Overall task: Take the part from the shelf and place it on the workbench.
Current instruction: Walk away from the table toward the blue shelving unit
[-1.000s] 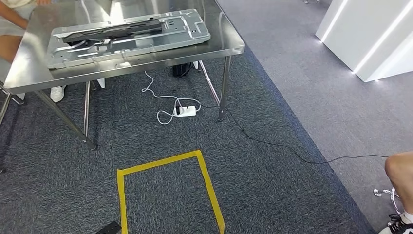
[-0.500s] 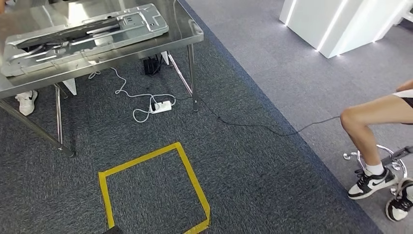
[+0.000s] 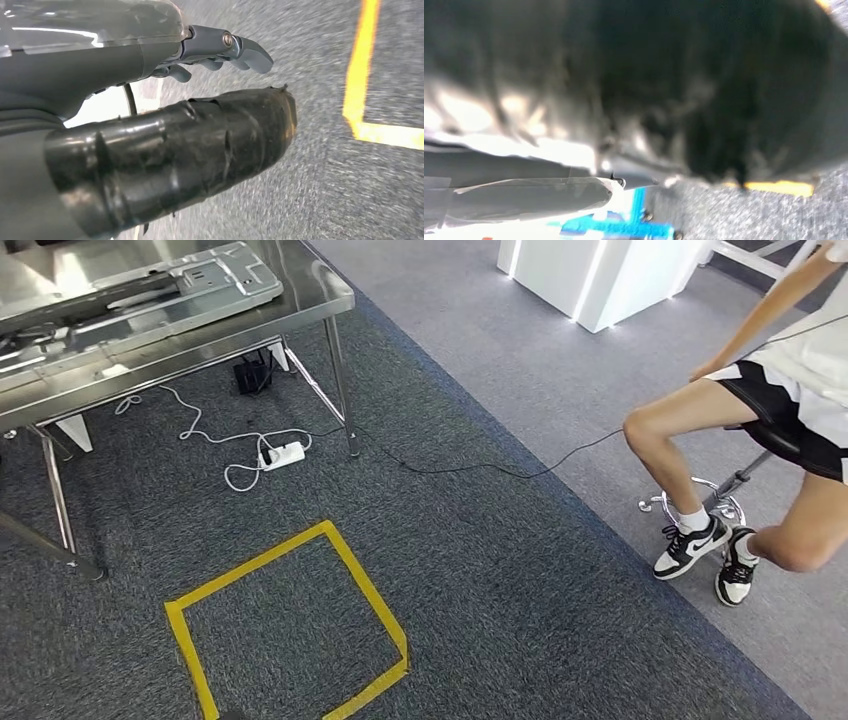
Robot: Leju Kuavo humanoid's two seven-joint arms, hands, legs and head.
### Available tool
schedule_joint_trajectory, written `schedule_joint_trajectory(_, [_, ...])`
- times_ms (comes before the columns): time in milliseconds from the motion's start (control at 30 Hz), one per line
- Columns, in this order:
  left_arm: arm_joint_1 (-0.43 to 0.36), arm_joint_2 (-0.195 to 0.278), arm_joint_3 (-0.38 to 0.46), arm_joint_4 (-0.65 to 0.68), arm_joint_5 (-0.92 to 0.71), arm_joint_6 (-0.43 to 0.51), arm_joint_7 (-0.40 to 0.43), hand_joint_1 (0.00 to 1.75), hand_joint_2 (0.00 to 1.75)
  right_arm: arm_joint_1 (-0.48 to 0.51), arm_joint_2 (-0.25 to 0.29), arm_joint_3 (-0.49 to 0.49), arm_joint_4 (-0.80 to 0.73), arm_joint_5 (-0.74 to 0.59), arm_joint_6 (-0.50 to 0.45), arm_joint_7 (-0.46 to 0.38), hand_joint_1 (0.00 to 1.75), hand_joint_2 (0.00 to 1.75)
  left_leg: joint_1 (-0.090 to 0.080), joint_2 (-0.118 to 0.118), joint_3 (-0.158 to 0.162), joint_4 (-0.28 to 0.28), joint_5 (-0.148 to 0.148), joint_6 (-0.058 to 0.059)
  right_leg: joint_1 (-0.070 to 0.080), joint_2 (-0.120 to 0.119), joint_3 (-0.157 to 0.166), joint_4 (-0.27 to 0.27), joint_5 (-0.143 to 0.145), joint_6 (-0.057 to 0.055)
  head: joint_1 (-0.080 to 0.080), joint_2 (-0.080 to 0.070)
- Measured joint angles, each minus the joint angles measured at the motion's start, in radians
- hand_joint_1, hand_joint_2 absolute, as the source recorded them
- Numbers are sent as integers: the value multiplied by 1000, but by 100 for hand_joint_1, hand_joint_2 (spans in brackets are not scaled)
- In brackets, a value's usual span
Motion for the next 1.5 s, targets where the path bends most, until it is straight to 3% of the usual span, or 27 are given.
schedule_joint_trajectory(67, [-9,1,-10,0,-2,-6,-1,0,0,-5,-1,-1,-1,4,-9,-28,0,0,-1,22,-19,17,6,-9,5,-43,104,-146,-6,-7,0,0])
schedule_joint_trajectory(100, [-13,1,-13,0,-2,-7,-1,0,0,-6,-2,-2,-2,6,-10,-36,0,0,-1,34,-24,23,10,-15,11,-55,134,-196,-19,-13,0,0])
schedule_joint_trajectory(167, [-19,2,-16,0,-2,-9,-2,0,0,-7,-4,-6,-2,8,-11,-43,0,0,2,56,-30,25,21,-29,20,-44,140,-232,-23,-31,0,0])
schedule_joint_trajectory(200, [-21,2,-17,0,-2,-9,-2,0,0,-7,-5,-9,-2,9,-11,-44,0,0,5,53,-32,26,19,-36,19,-36,133,-236,-14,-39,0,0])
schedule_joint_trajectory(267, [-23,2,-21,0,-1,-13,-4,0,0,-11,-6,-13,-2,15,-11,-51,0,0,10,3,-49,72,-37,-45,16,-21,117,-245,9,-59,0,0])
schedule_joint_trajectory(333, [-23,5,-23,0,1,-25,-4,0,0,-14,-6,-15,-2,28,-10,-70,0,0,12,-53,-82,186,-134,-48,17,-1,93,-243,30,-71,0,0])
schedule_joint_trajectory(367, [-23,7,-24,1,3,-33,-3,0,0,-14,-6,-15,-2,35,-9,-80,0,0,12,-63,-95,248,-166,-49,17,10,78,-239,39,-72,0,0])
schedule_joint_trajectory(400, [-25,8,-24,1,6,-39,-2,0,0,-14,-5,-15,-2,41,-8,-88,0,0,12,-66,-97,287,-177,-50,17,22,61,-233,48,-71,0,0])
schedule_joint_trajectory(467, [-31,8,-26,1,8,-44,2,0,0,-15,-3,-15,-2,48,-5,-98,0,0,16,-70,-53,264,-139,-52,15,47,27,-218,63,-66,0,0])
schedule_joint_trajectory(533, [-41,8,-29,1,7,-42,8,0,0,-16,0,-15,-2,52,-3,-101,0,0,22,-97,37,135,-97,-54,11,69,-4,-198,74,-56,-1,0])
schedule_joint_trajectory(600, [-48,7,-30,1,11,-39,21,0,0,-17,4,-13,-2,62,1,-102,0,0,23,-129,89,42,-99,-52,11,89,-26,-184,86,-43,0,0])
schedule_joint_trajectory(667, [-52,3,-31,1,25,-45,32,0,0,-16,8,-7,-2,82,12,-102,0,0,20,-129,88,24,-102,-43,13,108,-37,-184,102,-29,1,0])
schedule_joint_trajectory(733, [-59,-3,-31,1,39,-56,33,0,0,-14,15,5,-2,101,23,-99,0,0,21,-107,79,21,-89,-25,11,100,-48,-173,97,-18,1,0])
schedule_joint_trajectory(800, [-64,-8,-31,2,43,-61,33,0,0,-16,23,15,-1,113,27,-98,0,0,20,-83,68,18,-74,-9,11,60,-80,-96,35,-13,3,0])
schedule_joint_trajectory(867, [-64,-9,-30,3,48,-66,36,0,0,-19,30,25,-1,126,36,-99,0,0,14,-57,54,20,-62,-2,10,34,-120,28,-44,-9,4,0])
schedule_joint_trajectory(933, [-66,-11,-29,5,57,-71,50,0,0,-19,33,39,-1,145,49,-101,0,0,9,-31,39,22,-53,-2,8,28,-116,79,-67,-7,4,0])
schedule_joint_trajectory(967, [-68,-13,-28,6,61,-72,61,0,0,-19,34,47,-1,155,55,-101,0,0,8,-19,34,23,-50,-3,8,24,-85,50,-53,-9,4,0])
schedule_joint_trajectory(1033, [-73,-23,-23,6,71,-69,83,0,87,-20,35,62,-1,174,63,-100,0,0,6,0,28,27,-46,-6,13,-5,11,-82,-14,-18,4,0])
schedule_joint_trajectory(1100, [-77,-36,-12,6,87,-60,101,0,175,-25,35,79,-2,195,71,-100,0,0,2,19,25,31,-45,-14,24,-35,69,-181,4,-31,3,0])
schedule_joint_trajectory(1167, [-82,-50,0,6,103,-50,120,0,175,-27,35,95,-2,213,76,-100,0,0,0,36,24,32,-42,-23,32,-32,70,-199,7,-42,3,0])
schedule_joint_trajectory(1233, [-87,-66,12,6,119,-41,142,0,87,-27,34,109,-1,230,79,-100,0,0,2,31,20,37,-48,-32,27,-16,67,-207,18,-54,3,0])
schedule_joint_trajectory(1300, [-88,-81,25,6,135,-33,162,0,0,-31,35,124,-1,245,81,-101,0,0,6,-16,-7,102,-98,-38,22,0,63,-217,31,-68,3,0])
schedule_joint_trajectory(1333, [-86,-85,31,6,142,-30,169,0,0,-33,35,129,-1,250,82,-102,0,0,8,-43,-31,161,-134,-40,24,9,58,-217,35,-73,3,0])
schedule_joint_trajectory(1400, [-81,-91,43,6,151,-26,181,0,0,-36,35,137,-1,258,85,-106,0,0,8,-64,-80,282,-187,-42,26,33,47,-213,41,-77,3,0])
schedule_joint_trajectory(1433, [-80,-94,47,6,154,-24,184,0,0,-36,34,140,-1,260,87,-109,0,0,9,-67,-88,304,-186,-43,26,45,42,-209,42,-77,3,0])
schedule_joint_trajectory(1467, [-80,-97,50,6,157,-23,186,0,0,-36,34,142,-1,263,89,-111,0,0,9,-68,-78,288,-167,-42,26,57,37,-203,43,-76,3,0])
schedule_joint_trajectory(1500, [-80,-99,53,6,161,-22,189,0,0,-36,34,145,-1,267,91,-114,0,0,10,-74,-51,237,-134,-41,26,69,33,-196,43,-75,3,0])
